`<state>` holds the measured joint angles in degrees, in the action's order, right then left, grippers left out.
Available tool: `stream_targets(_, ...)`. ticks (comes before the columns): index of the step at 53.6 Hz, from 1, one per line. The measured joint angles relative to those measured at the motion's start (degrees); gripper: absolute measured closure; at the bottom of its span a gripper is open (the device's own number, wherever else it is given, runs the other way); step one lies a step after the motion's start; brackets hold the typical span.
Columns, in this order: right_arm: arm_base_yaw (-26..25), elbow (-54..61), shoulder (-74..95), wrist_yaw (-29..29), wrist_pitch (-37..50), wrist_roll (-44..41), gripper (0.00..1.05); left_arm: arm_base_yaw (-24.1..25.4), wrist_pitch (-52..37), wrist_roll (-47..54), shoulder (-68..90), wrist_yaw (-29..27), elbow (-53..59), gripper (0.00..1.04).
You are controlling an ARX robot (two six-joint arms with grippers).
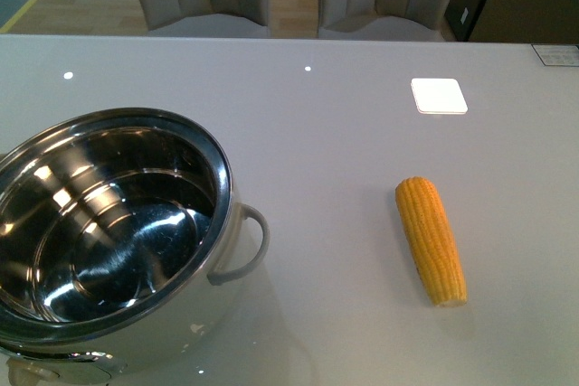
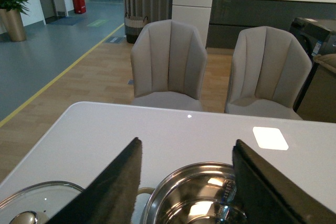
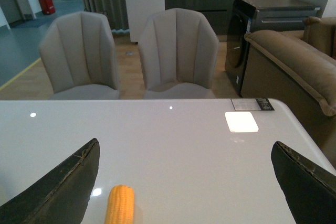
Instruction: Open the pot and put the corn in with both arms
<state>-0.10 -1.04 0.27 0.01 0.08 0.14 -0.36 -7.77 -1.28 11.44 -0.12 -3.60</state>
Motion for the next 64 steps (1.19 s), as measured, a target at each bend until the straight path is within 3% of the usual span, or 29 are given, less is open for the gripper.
stream_targets(6,0.00,0.00,0.00,0.00,0.00,0.00,0.09,0.11,7.39,0.35,-6.58,0.00,0.70,0.76)
stream_targets(13,0.00,0.02,0.00,0.02,0.00,0.00,0.09,0.11,7.80,0.48,-8.90,-0.02,0.94,1.01)
stream_targets(38,0.00,0.02,0.00,0.00,0.00,0.00,0.09,0.11,7.89,0.66,-11.10,0.07,2.80,1.01)
stream_targets(54,0.00,0.02,0.00,0.00,0.00,0.00,0.09,0.11,7.89,0.66,-11.13,0.09,2.80,0.55)
stream_targets(61,0.00,0.02,0.00,0.00,0.00,0.00,0.09,0.11,7.89,0.66,-11.13,0.07,2.80,0.23)
stream_targets(64,0.00,0.00,0.00,0.00,0.00,0.00,0.09,0.11,7.89,0.66,-11.13,0.09,2.80,0.15)
